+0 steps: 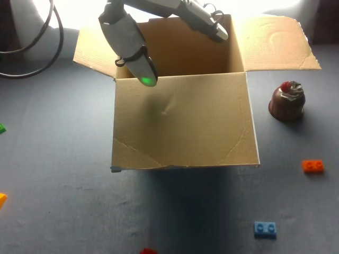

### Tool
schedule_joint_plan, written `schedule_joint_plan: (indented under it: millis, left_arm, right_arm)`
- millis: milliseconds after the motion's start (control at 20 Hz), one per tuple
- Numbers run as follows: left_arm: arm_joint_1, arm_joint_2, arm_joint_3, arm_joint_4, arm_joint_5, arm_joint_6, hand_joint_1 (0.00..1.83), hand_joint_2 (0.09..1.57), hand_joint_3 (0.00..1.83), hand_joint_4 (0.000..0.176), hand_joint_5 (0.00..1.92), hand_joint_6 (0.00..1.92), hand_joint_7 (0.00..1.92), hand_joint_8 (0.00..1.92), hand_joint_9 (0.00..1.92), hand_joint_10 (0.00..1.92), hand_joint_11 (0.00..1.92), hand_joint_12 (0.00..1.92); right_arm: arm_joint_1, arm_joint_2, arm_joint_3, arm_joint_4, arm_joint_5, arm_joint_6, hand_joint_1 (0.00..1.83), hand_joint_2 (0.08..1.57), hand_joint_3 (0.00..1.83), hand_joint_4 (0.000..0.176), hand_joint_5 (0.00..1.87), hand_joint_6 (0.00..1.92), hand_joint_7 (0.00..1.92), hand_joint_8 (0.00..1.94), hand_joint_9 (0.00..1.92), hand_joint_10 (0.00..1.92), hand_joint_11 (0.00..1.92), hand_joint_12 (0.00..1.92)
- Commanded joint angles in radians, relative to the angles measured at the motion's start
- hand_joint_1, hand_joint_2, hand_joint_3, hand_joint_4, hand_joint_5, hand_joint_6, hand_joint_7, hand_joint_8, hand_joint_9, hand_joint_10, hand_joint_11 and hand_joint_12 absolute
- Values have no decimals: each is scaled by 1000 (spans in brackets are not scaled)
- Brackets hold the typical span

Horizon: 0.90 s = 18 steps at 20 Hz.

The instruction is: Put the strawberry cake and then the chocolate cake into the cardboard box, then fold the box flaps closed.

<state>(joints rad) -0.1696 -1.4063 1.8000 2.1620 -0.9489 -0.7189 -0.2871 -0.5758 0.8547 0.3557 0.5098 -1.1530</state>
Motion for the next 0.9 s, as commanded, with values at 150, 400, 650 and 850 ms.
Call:
schedule_joint_plan:
  millis: [150,400,650,850]
  left_arm:
    - [-30,21,34,-63,17,7,592,974,6,33,202,4,318,2,472,16,0,1231]
    - [-74,30,105,-63,-26,7,585,1015,9,23,303,23,459,22,572,38,46,1301]
    - [-137,71,145,-25,-75,7,617,1032,2,3,404,29,535,18,642,59,110,1346]
    - [-167,107,181,14,-113,-11,605,1041,2,1,394,11,568,13,677,82,97,1397]
  right_arm:
    - [11,15,8,49,59,1,779,1061,0,0,42,3,130,5,158,5,0,385]
    - [5,5,23,85,6,5,770,1052,0,0,49,0,135,1,162,2,0,370]
    - [-35,-32,94,87,-12,75,734,1056,0,0,46,6,139,4,171,3,0,319]
    - [-89,-69,139,87,-13,75,717,1051,0,0,57,3,153,3,180,3,0,421]
